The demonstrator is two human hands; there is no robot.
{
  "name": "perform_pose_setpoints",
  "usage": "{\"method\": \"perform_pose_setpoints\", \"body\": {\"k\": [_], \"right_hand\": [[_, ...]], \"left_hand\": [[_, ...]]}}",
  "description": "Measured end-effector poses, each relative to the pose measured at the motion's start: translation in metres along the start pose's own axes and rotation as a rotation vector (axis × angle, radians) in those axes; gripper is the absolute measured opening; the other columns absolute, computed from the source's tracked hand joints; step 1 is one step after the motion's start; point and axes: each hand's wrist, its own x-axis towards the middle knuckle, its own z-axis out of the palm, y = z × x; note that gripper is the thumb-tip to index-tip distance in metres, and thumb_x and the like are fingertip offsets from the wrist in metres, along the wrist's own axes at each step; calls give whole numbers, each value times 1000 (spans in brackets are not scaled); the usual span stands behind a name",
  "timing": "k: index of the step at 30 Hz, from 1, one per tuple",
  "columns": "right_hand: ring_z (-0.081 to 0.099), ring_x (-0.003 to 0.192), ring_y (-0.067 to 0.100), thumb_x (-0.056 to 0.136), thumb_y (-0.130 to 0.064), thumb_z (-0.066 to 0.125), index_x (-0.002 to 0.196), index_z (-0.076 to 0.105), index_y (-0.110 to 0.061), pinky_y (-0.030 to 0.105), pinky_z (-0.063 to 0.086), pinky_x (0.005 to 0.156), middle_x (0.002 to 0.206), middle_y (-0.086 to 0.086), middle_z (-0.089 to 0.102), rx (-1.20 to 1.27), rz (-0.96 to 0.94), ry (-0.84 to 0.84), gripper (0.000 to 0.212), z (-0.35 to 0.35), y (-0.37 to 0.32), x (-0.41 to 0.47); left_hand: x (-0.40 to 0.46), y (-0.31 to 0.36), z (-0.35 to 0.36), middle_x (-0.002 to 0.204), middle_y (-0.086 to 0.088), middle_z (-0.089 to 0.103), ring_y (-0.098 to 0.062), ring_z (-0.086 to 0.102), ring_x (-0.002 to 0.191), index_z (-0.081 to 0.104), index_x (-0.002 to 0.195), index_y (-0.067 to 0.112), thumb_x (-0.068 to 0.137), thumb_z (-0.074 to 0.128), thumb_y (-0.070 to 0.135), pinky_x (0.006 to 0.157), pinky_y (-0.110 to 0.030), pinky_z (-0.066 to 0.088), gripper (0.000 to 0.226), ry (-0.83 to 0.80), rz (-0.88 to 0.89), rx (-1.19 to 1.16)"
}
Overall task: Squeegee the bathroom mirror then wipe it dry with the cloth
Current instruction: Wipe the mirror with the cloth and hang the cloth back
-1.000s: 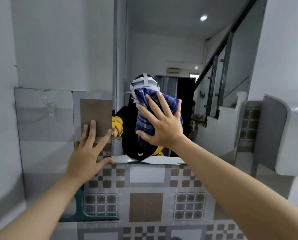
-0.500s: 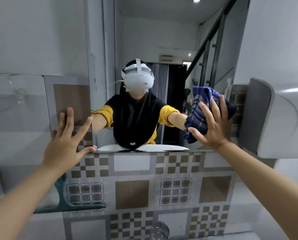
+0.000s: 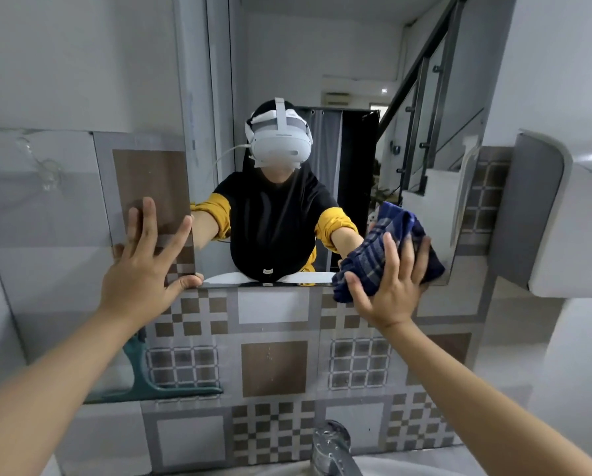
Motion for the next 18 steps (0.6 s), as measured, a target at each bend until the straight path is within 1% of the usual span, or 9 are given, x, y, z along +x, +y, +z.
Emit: {"method": "perform_pose_setpoints", "body": {"k": [2, 4, 6, 10, 12, 14, 15, 16, 18], "right_hand": [[16, 142, 42, 82, -65, 48, 141, 29, -21, 61, 28, 109, 147, 15, 31, -6, -31, 21, 76, 8, -21, -2], [12, 146, 34, 80, -64, 50, 142, 30, -24, 64, 30, 106, 147, 11, 32, 7, -50, 30, 77, 16, -44, -5], [14, 146, 32, 79, -64, 51, 142, 29, -25, 66, 33, 102, 147, 8, 32, 26, -54, 37, 77, 25, -69, -7], [18, 146, 29, 77, -63, 54, 143, 29, -26, 70, 35, 96, 149, 4, 37, 52, -71, 19, 79, 41, -123, -14], [27, 142, 32, 76, -62, 56, 142, 32, -26, 69, 30, 101, 148, 2, 39, 40, -107, -4, 79, 47, -147, -16], [31, 139, 32, 74, -60, 61, 139, 38, -23, 57, 13, 115, 148, -1, 40, 40, -149, -28, 78, 52, -174, -17], [31, 139, 31, 73, -59, 63, 138, 41, -22, 50, 8, 116, 147, -1, 43, 49, -162, -42, 77, 53, -186, -17], [31, 140, 30, 74, -58, 63, 137, 41, -22, 50, 9, 116, 146, 0, 45, 64, -167, -61, 76, 55, -197, -17], [27, 143, 28, 75, -56, 63, 139, 39, -22, 60, 23, 110, 145, 2, 47, 120, -166, -122, 76, 57, -216, -17]], "left_hand": [[0, 0, -1, 156, -18, -6, -39, -1, 141, 18, 147, 26, 75, 47, 67, 80, -69, 44, 88, 3, -7, -1], [0, 0, -1, 156, -19, -6, -39, -2, 141, 17, 147, 27, 72, 47, 62, 81, -68, 46, 88, -6, -12, -12], [-1, -1, -3, 156, -18, -7, -39, -3, 142, 14, 147, 29, 73, 48, 59, 84, -67, 46, 87, -21, -6, -35], [-4, -9, -17, 158, -5, -11, -27, -6, 144, 16, 146, 32, 82, 62, 38, 83, -49, 53, 79, -28, 12, -201], [-3, -12, -24, 158, 4, -8, -18, -7, 144, 20, 146, 33, 88, 57, 31, 95, -43, 44, 69, -30, 12, -337], [-2, -17, -34, 158, 7, 4, -10, 1, 144, 25, 145, 29, 90, 54, 24, 108, -37, 28, 62, -31, -15, -520], [-2, -17, -41, 156, 7, 14, -6, 9, 143, 29, 144, 27, 91, 53, 22, 111, -32, 25, 58, -30, -48, -625], [-2, -17, -50, 153, 7, 25, -2, 20, 139, 33, 142, 26, 92, 51, 21, 111, -25, 26, 53, -31, -96, -717], [-3, -17, -65, 139, 9, 45, -1, 40, 125, 42, 136, 25, 95, 46, 22, 100, -16, 34, 42, -50, -205, -843]]}}
